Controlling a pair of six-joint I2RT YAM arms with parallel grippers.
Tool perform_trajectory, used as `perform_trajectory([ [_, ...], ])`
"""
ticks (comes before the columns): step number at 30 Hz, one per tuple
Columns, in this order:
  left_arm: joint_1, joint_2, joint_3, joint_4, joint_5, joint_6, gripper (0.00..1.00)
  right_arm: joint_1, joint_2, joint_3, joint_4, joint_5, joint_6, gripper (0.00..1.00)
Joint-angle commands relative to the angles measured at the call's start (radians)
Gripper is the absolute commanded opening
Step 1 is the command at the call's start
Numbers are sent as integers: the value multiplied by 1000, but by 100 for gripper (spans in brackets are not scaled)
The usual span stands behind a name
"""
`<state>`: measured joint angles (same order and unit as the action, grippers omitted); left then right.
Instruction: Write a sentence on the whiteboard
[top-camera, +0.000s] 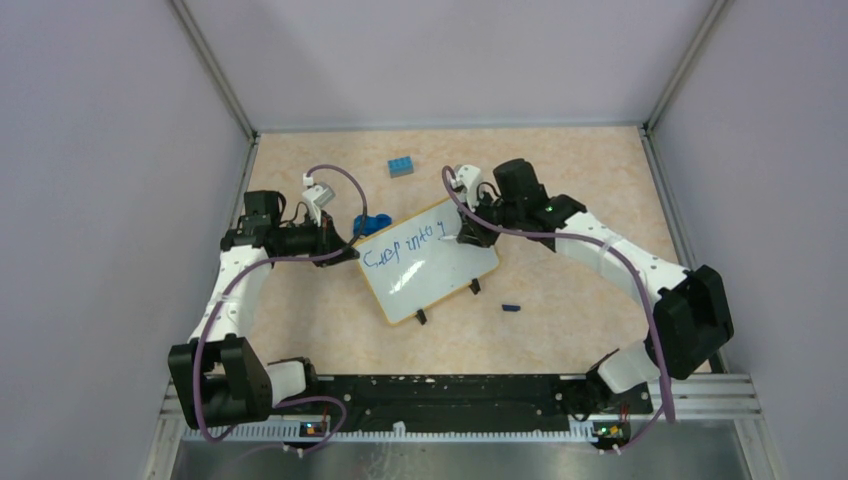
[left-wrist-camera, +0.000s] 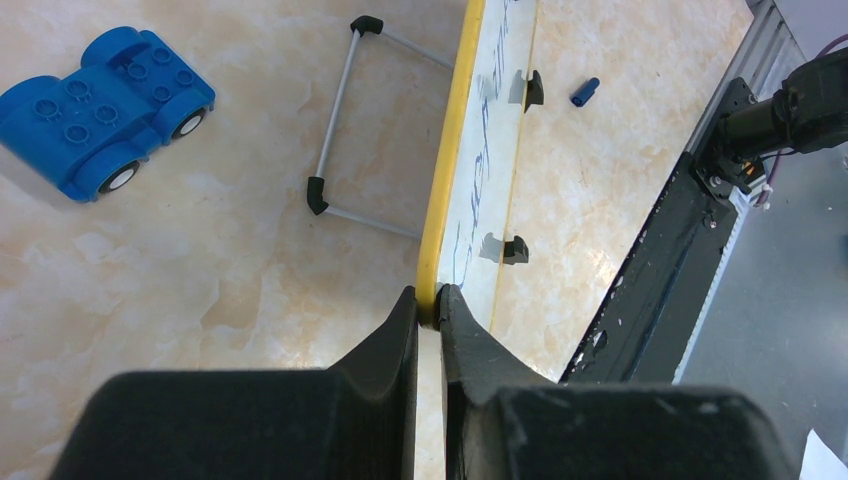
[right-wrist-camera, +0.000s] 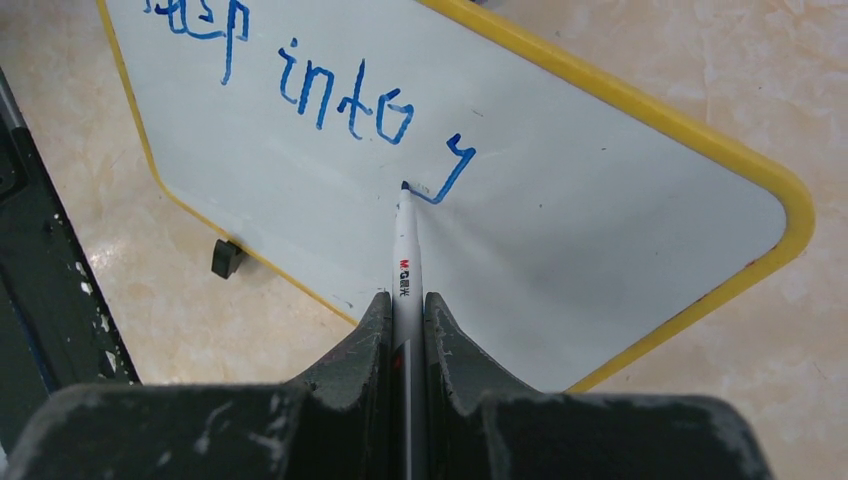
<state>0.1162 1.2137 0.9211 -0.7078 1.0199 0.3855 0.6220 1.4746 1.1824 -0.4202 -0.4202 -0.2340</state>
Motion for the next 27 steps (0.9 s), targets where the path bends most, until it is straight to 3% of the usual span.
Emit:
perform_trajectory([
  [1,-7,-5,-14,2,-27,22,0,6,-15,65,31,-4,2,0],
  [8,-7,-1,-13,2,-25,21,0,-48,-69,61,13,-16,3,0],
  [27,-8,1,-13,2,-26,23,0,-57,-17,83,31,34,-5,0],
])
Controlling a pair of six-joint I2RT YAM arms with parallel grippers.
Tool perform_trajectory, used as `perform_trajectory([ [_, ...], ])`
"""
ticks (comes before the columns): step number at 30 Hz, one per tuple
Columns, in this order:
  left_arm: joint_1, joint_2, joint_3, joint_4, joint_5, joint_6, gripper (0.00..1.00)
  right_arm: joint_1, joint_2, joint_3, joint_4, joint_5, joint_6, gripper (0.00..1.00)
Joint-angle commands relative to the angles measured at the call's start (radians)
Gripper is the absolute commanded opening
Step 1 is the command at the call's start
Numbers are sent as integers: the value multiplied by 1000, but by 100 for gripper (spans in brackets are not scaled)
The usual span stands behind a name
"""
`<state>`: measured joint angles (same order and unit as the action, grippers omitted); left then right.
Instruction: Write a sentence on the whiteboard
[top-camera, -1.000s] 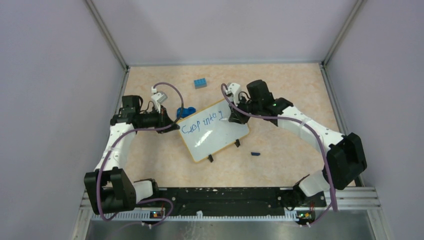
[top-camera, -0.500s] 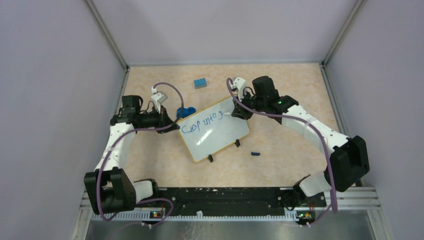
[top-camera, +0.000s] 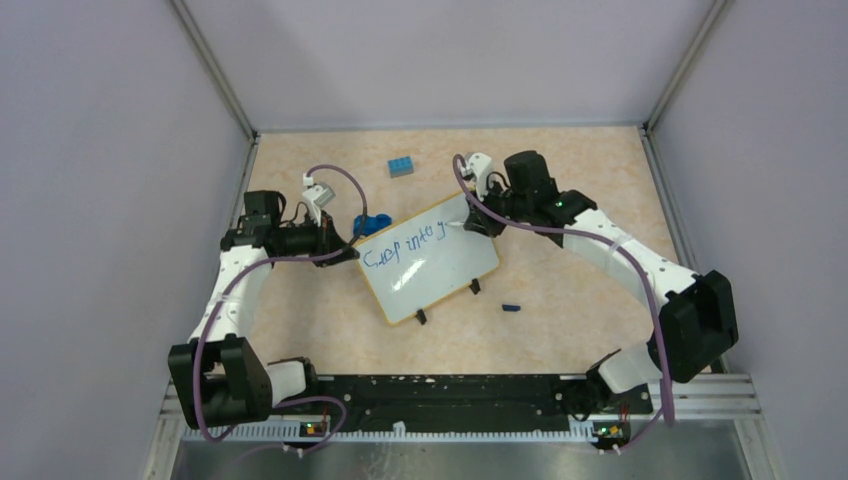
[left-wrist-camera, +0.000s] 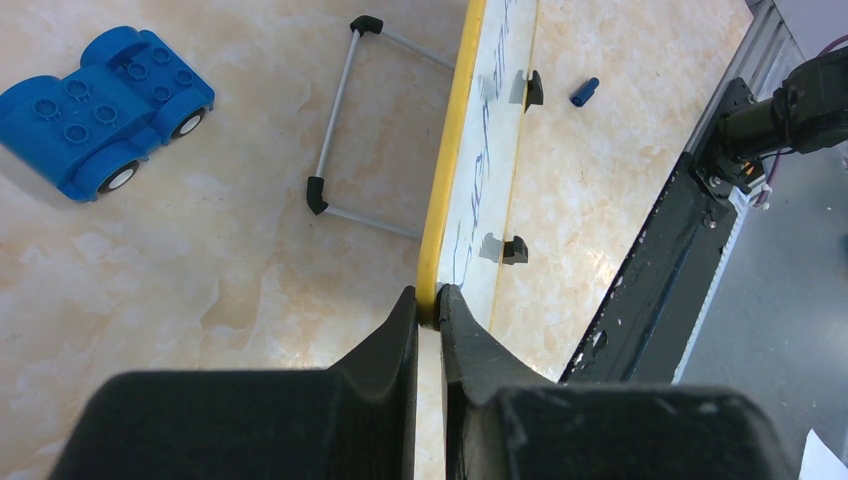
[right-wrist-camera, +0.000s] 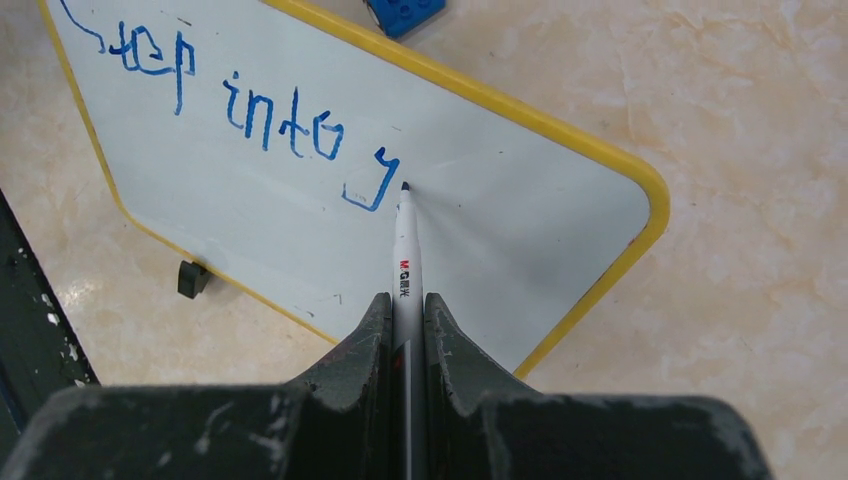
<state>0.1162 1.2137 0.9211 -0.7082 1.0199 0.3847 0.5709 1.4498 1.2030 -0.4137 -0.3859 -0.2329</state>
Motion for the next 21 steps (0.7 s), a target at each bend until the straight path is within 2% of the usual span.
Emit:
perform_trajectory([
  [1,-7,0,-13,3,-25,23,0,-6,8,60,23,-1,-8,0],
  [21,-7,1,-13,1,-25,23,0,-16,-20,3,-14,23,-45,0],
])
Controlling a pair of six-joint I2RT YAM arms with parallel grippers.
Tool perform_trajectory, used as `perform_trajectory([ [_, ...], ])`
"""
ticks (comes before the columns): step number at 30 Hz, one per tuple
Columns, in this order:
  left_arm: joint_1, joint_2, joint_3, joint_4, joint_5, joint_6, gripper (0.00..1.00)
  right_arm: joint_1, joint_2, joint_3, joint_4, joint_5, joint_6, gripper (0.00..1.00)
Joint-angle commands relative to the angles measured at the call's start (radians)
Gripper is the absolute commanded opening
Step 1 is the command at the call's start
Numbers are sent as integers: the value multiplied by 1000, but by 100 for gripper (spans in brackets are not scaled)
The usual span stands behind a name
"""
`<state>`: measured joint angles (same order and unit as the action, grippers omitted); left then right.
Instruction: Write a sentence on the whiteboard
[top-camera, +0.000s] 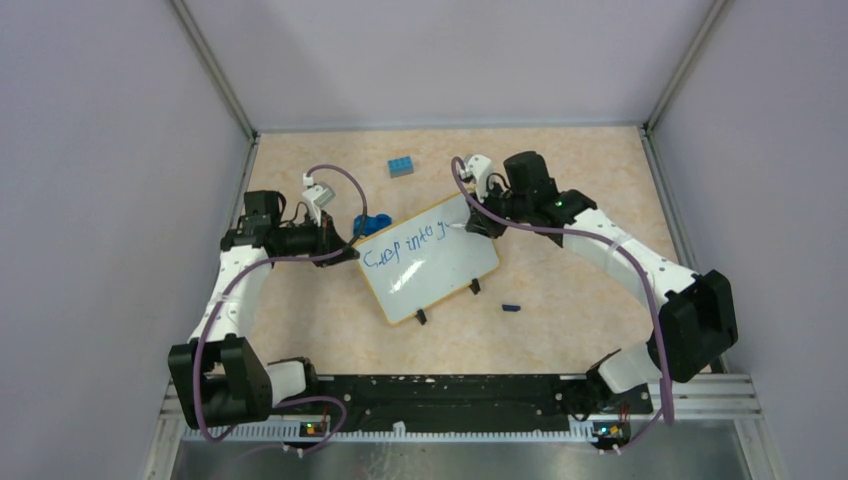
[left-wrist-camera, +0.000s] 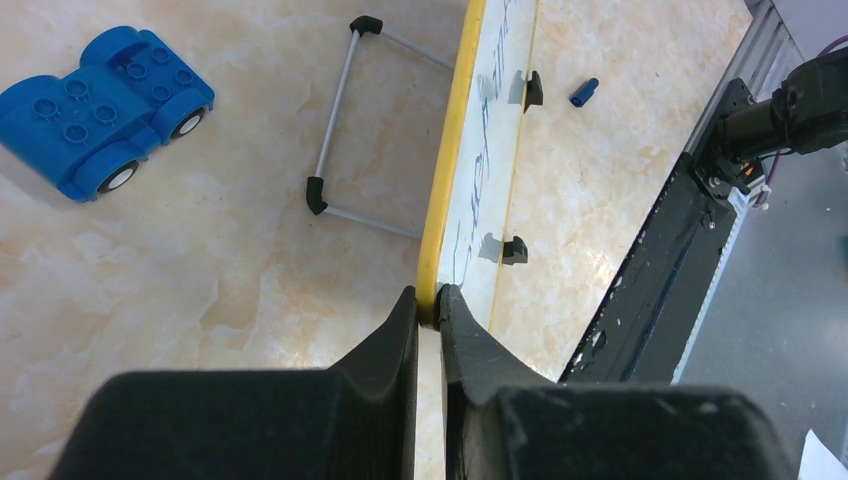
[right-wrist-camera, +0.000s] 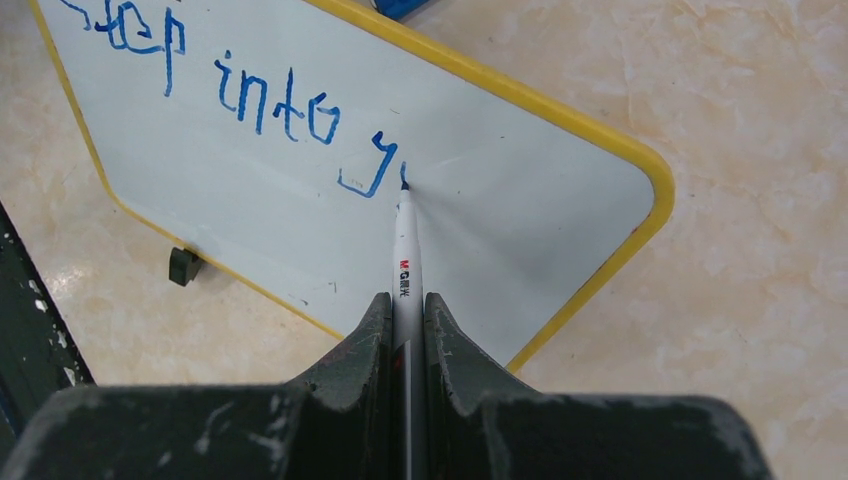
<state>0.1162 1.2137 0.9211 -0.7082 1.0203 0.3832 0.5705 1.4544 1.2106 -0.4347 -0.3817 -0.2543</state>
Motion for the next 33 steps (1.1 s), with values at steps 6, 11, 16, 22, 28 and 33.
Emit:
perform_trajectory([
  [6,-7,4,-10,3,-23,22,0,-34,-19,14,27,47,-17,0],
  [11,-7,3,-11,2,-23,23,0,-34,-4,39,41,30,2,0],
  [16,-7,3,-13,3,-25,25,0,-32,2,51,50,11,16,0],
  [22,-7,6,-13,2,-25,26,0,-13,7,58,48,6,19,0],
  [28,-7,-1,-14,2,-28,28,0,3,14,65,54,7,22,0],
  [33,-7,-1,-16,1,-28,28,0,13,13,63,55,7,24,0],
])
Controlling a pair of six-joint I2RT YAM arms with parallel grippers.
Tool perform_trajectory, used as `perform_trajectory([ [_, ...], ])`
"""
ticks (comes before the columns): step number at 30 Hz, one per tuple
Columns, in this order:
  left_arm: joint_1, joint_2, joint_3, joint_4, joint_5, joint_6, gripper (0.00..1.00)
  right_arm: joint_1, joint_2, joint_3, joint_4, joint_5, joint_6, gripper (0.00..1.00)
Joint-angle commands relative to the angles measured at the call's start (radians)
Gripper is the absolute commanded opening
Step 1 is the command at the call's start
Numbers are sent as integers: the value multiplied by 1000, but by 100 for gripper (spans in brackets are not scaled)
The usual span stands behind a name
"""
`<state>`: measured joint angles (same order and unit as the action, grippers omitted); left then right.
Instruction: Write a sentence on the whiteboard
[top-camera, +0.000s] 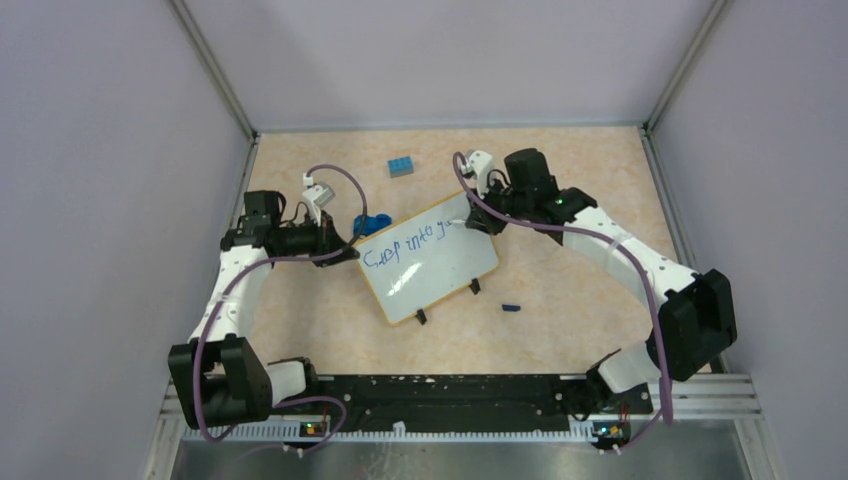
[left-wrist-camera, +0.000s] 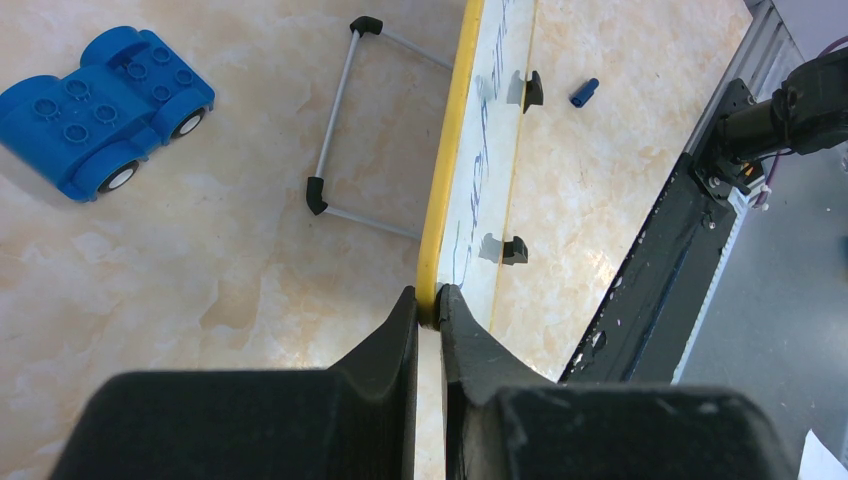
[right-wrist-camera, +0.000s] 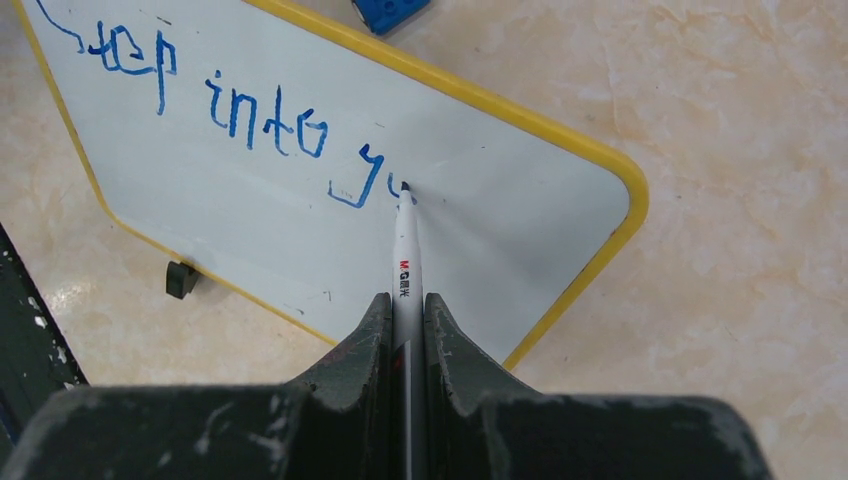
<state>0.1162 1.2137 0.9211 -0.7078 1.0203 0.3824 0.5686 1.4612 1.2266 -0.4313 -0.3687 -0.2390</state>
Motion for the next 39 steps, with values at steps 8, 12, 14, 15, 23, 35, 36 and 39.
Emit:
perform_trajectory([
  [8,-7,-1,-16,2,-27,29,0,26,7,39,46,-7,6,0],
  [12,-7,-2,-18,2,-29,29,0,28,1,34,36,-19,0,0],
  [14,-7,-3,-17,2,-28,29,0,28,-11,30,33,-31,-3,0],
  [15,-7,-1,-17,2,-27,28,0,28,-19,25,34,-32,-3,0],
  [23,-7,-8,-16,2,-26,26,0,-32,-63,36,23,-75,7,0],
  [35,-7,-4,-16,2,-29,23,0,-31,-19,27,40,-34,-7,0],
  [36,-7,-4,-16,2,-28,23,0,-32,-16,29,42,-32,-5,0],
  [39,-7,-3,-16,2,-29,22,0,-32,-9,31,49,-17,-3,0],
])
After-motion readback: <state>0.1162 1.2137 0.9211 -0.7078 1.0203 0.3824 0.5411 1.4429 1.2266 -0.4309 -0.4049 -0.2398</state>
